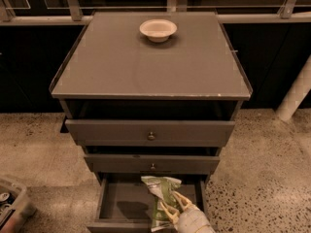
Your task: Pick green jalapeno chip bag from bottom drawer and place on counter
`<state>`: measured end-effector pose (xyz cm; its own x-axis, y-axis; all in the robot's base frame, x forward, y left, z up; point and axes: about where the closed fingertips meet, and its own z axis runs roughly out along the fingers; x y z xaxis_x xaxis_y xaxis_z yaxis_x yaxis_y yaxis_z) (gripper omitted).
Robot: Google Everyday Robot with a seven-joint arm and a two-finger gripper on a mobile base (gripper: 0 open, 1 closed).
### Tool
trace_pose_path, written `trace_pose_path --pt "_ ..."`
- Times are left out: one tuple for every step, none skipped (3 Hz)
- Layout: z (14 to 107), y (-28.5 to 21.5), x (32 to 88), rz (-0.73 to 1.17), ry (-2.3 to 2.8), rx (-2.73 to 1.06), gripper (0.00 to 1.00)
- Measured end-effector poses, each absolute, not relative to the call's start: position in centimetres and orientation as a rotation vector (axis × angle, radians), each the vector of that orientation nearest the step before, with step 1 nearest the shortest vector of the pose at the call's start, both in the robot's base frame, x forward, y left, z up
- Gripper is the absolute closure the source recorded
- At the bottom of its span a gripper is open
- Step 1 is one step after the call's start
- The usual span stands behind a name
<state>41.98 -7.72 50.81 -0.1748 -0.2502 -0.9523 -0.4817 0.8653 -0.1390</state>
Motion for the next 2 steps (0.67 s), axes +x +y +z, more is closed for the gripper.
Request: trace_pose_path --pt "54.3 -8.8 41.8 0.210 1.728 -0.598 1.00" --pt "60.5 -9.8 40.8 0.160 1.670 -0.695 1.00"
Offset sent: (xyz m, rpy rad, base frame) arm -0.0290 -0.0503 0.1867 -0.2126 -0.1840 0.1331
